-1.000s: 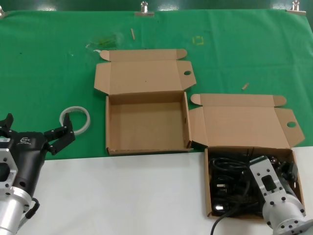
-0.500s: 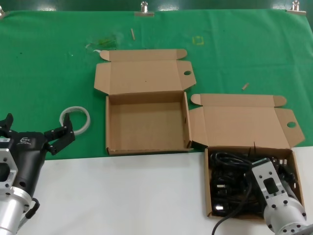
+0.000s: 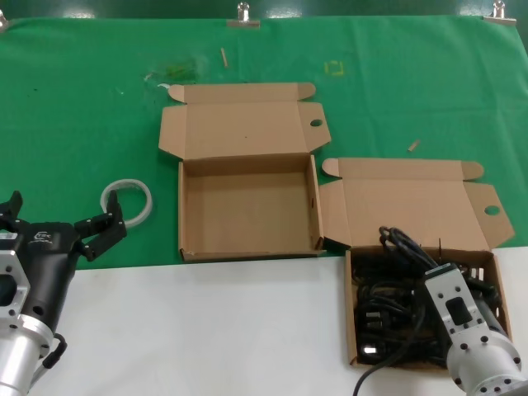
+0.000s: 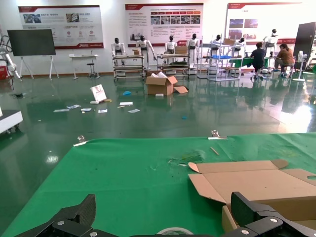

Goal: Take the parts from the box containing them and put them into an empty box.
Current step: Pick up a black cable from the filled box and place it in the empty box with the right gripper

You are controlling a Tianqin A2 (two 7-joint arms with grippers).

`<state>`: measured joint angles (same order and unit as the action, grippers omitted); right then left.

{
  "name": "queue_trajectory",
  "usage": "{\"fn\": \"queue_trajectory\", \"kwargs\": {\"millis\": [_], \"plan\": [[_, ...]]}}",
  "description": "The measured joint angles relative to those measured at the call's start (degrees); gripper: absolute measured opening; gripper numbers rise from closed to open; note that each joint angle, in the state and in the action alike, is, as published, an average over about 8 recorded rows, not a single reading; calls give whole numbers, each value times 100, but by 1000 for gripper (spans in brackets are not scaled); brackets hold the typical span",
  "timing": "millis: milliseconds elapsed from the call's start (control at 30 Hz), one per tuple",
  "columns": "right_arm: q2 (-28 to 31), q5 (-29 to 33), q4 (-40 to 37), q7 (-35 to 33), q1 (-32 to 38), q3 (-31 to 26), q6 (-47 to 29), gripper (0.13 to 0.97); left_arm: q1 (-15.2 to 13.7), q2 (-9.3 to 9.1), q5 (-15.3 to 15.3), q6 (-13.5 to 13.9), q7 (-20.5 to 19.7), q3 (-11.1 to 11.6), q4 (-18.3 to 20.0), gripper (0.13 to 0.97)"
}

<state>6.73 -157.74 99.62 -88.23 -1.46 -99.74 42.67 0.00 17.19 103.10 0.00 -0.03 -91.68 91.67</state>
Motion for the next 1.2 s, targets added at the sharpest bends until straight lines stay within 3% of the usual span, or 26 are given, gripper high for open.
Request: {"fn": "queue_trajectory", "kwargs": {"millis": [200, 567, 800, 1000, 1200], "plan": [[0, 0, 379, -137, -106, -47, 261, 235, 0, 0, 0, 0, -1, 0, 0, 965], [0, 0, 1122, -329, -333, -143, 739, 229, 0, 0, 0, 0, -1, 0, 0, 965], [0, 0, 1491, -450, -119, -398, 1057, 227, 0, 0, 0, 0, -1, 0, 0, 965], [0, 0, 1279, -472, 396, -769, 1036, 227, 0, 0, 0, 0, -1, 0, 0, 965], [1, 0, 548, -294, 1072, -1243, 634, 227, 0, 0, 0, 0, -1, 0, 0, 965]]}}
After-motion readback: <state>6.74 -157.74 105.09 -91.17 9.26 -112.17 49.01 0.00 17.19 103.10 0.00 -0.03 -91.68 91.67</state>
